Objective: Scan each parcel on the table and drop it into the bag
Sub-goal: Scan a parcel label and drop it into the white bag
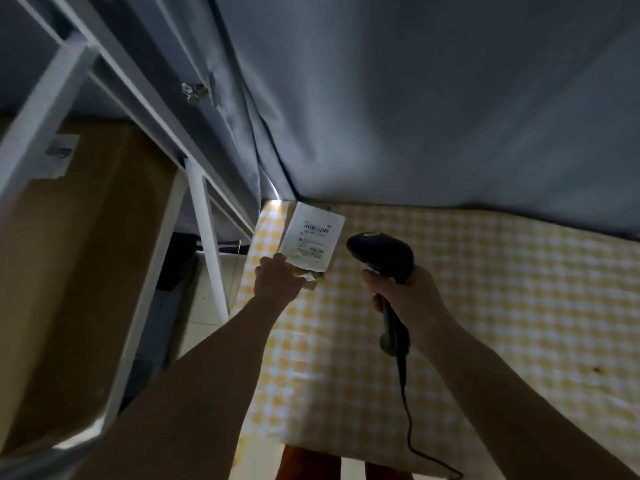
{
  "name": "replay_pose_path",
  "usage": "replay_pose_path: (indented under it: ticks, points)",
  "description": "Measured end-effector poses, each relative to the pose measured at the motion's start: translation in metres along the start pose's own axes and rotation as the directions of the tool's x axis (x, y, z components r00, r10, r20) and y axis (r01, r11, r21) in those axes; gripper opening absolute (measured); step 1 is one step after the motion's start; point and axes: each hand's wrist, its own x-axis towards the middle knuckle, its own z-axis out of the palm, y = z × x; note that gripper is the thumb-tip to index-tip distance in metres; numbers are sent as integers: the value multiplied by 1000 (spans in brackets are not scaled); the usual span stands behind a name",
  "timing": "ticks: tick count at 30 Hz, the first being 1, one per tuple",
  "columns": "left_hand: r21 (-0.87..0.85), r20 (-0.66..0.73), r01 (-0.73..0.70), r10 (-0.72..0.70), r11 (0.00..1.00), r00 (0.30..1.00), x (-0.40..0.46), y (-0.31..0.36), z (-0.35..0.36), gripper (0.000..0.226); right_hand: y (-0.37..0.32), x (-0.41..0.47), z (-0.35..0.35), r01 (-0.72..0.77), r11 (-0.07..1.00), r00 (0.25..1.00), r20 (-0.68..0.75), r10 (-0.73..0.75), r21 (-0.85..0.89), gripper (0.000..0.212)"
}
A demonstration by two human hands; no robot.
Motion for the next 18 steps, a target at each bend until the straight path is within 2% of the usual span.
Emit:
replay_pose_path:
  ticks: [4,10,15,18]
  points:
    - [-132,16,23,-21,991,1000,56,-9,18,70,6,34,28,-24,999,999,-26,25,21,8]
    - [-181,32,35,-30,983,999,109,1,54,83,28,59,49,-86,996,994,-72,88,34,6]
    - [-32,-77,146,-148,989,986,120,18,68,111,39,63,48,-126,990,986,-99,132,71,5]
    - [-4,-104,162,-162,987,981,114,24,76,115,41,61,43,-147,985,982,-105,156,87,5]
